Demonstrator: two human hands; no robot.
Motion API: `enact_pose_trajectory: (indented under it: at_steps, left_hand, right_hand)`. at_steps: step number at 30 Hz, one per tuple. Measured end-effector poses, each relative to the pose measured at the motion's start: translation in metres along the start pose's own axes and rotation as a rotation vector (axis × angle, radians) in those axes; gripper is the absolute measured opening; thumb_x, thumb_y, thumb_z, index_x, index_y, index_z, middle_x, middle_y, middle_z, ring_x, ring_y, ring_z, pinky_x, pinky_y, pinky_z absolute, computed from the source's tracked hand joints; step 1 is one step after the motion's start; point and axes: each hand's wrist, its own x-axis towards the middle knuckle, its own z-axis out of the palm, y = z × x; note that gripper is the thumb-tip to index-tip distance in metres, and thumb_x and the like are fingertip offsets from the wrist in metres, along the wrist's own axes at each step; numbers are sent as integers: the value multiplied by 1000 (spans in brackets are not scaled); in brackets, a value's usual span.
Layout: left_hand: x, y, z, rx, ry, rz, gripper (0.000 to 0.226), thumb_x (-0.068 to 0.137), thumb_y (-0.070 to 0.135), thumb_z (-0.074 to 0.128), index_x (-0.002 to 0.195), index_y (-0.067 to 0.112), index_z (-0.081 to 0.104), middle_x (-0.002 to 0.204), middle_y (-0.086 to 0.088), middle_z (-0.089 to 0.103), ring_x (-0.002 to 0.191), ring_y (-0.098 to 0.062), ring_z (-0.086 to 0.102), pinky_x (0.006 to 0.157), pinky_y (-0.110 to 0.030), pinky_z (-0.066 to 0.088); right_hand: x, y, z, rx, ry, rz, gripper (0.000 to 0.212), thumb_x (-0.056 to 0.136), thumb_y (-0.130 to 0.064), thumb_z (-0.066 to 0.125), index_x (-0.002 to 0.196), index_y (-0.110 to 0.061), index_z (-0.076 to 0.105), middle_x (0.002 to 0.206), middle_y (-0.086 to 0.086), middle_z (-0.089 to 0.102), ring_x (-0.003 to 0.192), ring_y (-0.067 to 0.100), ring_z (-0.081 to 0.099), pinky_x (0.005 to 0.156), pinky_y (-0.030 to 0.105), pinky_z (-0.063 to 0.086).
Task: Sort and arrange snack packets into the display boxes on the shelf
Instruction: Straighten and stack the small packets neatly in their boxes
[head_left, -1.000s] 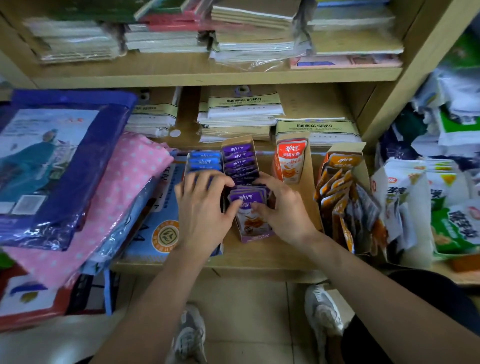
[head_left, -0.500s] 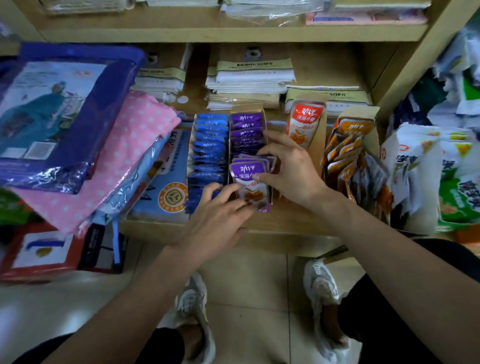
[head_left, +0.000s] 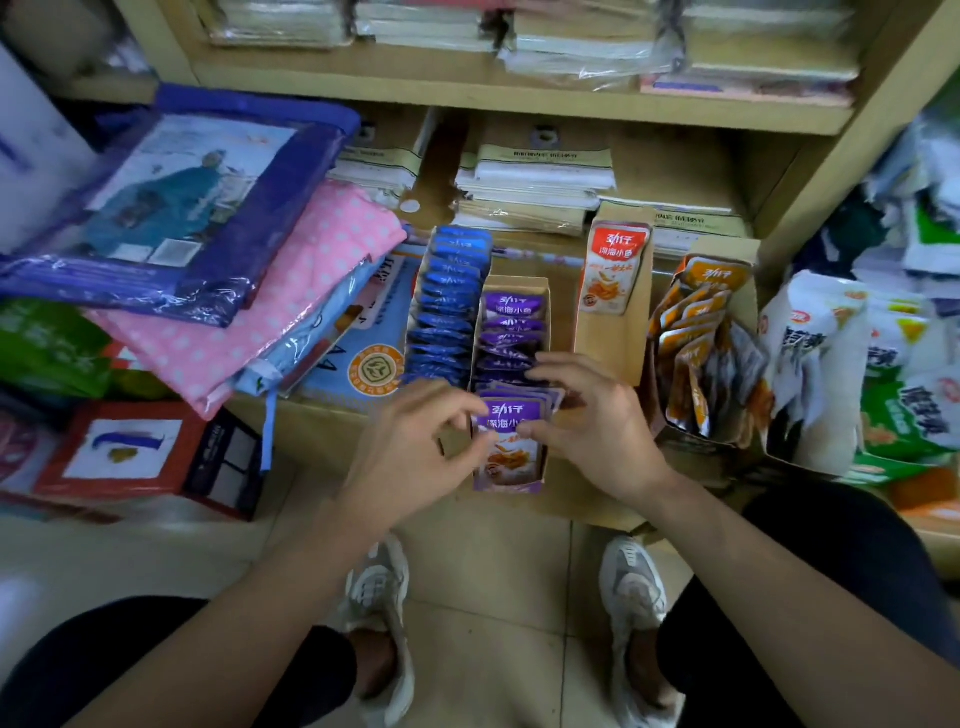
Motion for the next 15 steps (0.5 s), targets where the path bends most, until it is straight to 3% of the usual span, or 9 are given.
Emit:
enact_pose_trajectory:
  at_steps: [3,6,10,15]
  left_hand:
    - [13,-8,0,-35,-34,-199,55,78,48,77,127,25,65,97,13,60,80,-1,57,70,-15,46]
    - [21,-11,6,-7,-70,-190,44,79,48,76,114,23,74,92,15,60,70,0,59,65,-21,49]
    - [23,-15,8,-30,-15,-196,33,75,30,87,105,20,78,82,16,61,65,-3,62,62,-18,50]
    - [17,-9,8,-69,32,-219,44,73,30,90,113,21,74,83,11,67,70,-4,65,66,-22,56]
  right_hand:
    - [2,2,2,6,12,-10,53,76,-20,84,126,-15,65,135,-4,57,124,1,53,92,12,51]
    - [7,3,-4,-5,-61,-27,51,77,-23,83,125,-16,66,134,-6,58,122,0,54,89,8,49]
    - [16,5,-35,329,-285,96,39,84,-19,73,123,-18,68,133,-5,61,126,6,56,84,23,58]
    - [23,7,-35,164,-215,-28,18,86,-14,73,104,-17,73,112,-7,68,112,10,62,78,17,56]
